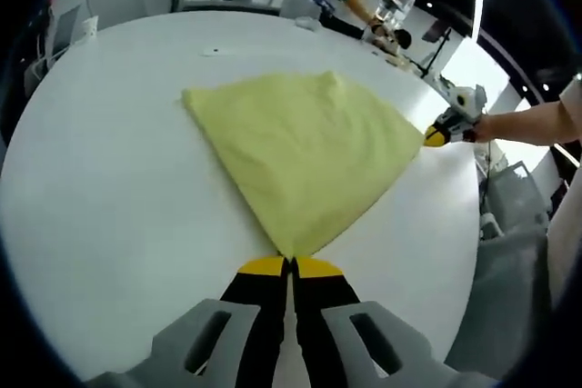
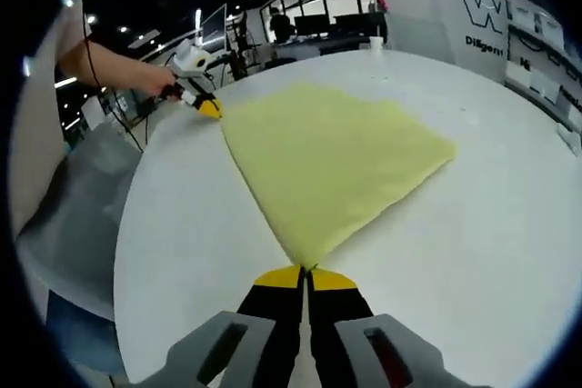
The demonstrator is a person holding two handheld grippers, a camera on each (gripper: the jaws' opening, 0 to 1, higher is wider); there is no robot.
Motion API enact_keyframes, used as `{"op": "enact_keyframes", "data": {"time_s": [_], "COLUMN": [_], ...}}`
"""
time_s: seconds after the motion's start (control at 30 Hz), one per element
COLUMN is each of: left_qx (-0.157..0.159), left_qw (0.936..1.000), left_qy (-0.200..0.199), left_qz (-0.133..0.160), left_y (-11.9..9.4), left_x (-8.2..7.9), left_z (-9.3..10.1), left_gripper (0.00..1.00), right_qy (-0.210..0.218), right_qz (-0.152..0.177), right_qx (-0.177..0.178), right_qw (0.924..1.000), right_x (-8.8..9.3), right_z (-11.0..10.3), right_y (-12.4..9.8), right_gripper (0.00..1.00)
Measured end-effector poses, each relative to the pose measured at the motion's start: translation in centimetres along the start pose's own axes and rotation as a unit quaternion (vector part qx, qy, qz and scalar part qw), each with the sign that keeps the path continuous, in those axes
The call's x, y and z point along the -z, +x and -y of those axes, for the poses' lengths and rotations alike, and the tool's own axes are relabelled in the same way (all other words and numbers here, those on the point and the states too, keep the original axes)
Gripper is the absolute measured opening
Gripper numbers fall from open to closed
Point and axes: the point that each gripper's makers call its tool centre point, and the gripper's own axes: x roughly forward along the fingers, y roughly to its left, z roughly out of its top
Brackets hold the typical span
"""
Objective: Fold the garment on the visible template until the final outline fits inside the template.
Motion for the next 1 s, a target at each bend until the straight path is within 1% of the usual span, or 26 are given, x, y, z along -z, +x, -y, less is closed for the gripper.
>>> {"op": "enact_keyframes", "data": {"time_s": [0.13, 0.27, 0.5, 0.57, 0.6, 0.7, 0.83, 1.0], "left_qx": [0.004, 0.007, 0.021, 0.024, 0.024, 0.024, 0.025, 0.022], "left_qw": [0.9999, 0.9999, 0.9996, 0.9995, 0.9995, 0.9995, 0.9995, 0.9995], "left_qy": [0.015, 0.012, 0.016, 0.021, 0.020, 0.018, 0.019, 0.019], "left_qz": [-0.003, -0.004, -0.010, -0.011, -0.011, -0.011, -0.011, -0.009], "left_y": [-0.4, -0.9, -2.1, -2.3, -2.4, -2.7, -3.0, -3.1], "left_x": [0.9, 1.9, 4.4, 4.9, 5.1, 5.6, 6.1, 6.4], "left_z": [0.7, 1.5, 3.3, 3.5, 3.6, 3.9, 4.4, 4.5], "left_gripper": [0.00, 0.00, 0.00, 0.00, 0.00, 0.00, 0.00, 0.01], "right_qy": [-0.001, 0.005, 0.011, 0.014, 0.016, 0.015, 0.021, 0.026], "right_qz": [-0.004, -0.003, -0.007, -0.008, -0.008, -0.010, -0.009, -0.010], "right_qx": [0.000, -0.001, -0.012, -0.014, -0.017, -0.019, -0.016, -0.015], "right_qw": [1.0000, 1.0000, 0.9998, 0.9998, 0.9997, 0.9996, 0.9996, 0.9995], "right_x": [0.4, 0.8, 2.1, 2.6, 2.7, 3.0, 3.5, 3.8], "right_z": [-0.7, -1.5, -4.2, -4.8, -5.5, -6.3, -6.9, -7.6], "right_y": [-0.2, -0.6, -1.3, -1.5, -1.6, -1.7, -2.0, -2.0], "right_gripper": [0.00, 0.00, 0.00, 0.00, 0.00, 0.00, 0.00, 0.00]}}
